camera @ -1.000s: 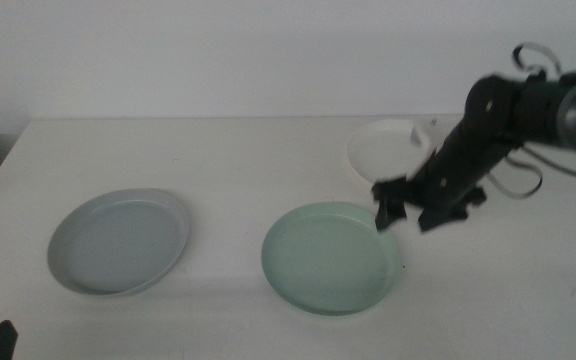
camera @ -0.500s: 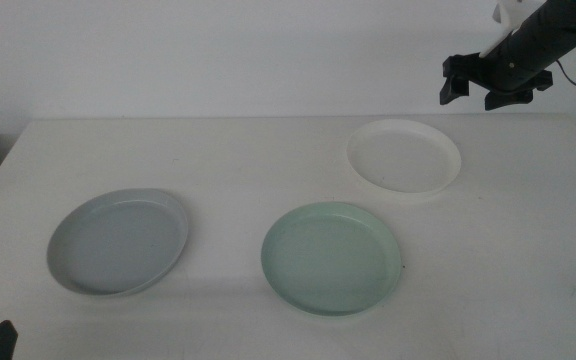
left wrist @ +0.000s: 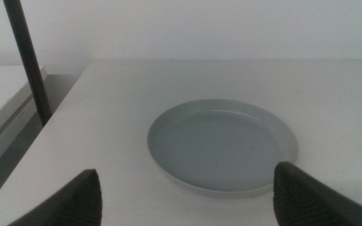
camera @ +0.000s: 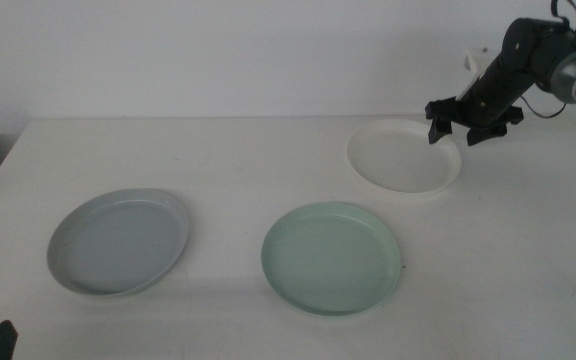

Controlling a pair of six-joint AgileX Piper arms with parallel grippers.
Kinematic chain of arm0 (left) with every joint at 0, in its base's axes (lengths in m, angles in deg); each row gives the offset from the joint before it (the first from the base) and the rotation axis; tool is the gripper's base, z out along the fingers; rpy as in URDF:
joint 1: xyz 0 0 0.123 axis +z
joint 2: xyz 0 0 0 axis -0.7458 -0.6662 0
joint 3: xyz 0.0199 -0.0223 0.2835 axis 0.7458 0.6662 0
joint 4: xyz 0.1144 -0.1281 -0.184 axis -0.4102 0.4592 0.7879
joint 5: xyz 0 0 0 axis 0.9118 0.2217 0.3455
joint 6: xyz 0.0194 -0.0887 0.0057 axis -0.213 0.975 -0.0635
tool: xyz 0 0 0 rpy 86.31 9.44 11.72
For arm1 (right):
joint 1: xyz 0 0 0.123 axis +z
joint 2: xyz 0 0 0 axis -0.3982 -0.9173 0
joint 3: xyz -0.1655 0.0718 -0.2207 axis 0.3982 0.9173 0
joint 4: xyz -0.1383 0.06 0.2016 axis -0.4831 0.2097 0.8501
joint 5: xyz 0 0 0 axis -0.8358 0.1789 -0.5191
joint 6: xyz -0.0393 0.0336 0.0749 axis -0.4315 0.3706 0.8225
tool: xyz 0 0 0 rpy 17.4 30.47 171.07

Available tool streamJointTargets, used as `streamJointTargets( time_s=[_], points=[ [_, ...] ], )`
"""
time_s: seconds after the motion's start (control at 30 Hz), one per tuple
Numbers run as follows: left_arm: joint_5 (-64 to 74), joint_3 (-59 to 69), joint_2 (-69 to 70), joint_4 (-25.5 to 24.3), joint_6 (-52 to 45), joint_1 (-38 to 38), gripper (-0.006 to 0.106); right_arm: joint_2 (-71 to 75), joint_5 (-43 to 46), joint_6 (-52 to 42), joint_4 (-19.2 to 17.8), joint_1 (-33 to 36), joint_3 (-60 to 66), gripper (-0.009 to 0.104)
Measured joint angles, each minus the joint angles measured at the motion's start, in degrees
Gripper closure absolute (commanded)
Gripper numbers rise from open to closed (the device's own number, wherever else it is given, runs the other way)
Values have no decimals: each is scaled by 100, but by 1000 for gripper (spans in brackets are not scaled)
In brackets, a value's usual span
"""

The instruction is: Stack the three bowls on top of each other.

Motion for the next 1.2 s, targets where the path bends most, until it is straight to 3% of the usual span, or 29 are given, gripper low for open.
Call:
streamJointTargets(
  time_s=[0.2, 0.47, 0.67, 0.9, 1.2],
  points=[
    [0, 0, 0, 0, 0, 0, -5, -211, 61, 0, -2, 0, -7, 56],
    [0, 0, 0, 0, 0, 0, -5, -257, 284, -105, -2, 0, -7, 96],
    [0, 0, 0, 0, 0, 0, -5, -49, -69, -289, 216, 0, -7, 96],
    [0, 0, 0, 0, 0, 0, -5, 1172, -677, -350, 483, 61, -7, 96],
    [0, 0, 0, 0, 0, 0, -5, 2215, -989, -407, 627, 815, 488, 96]
  ],
)
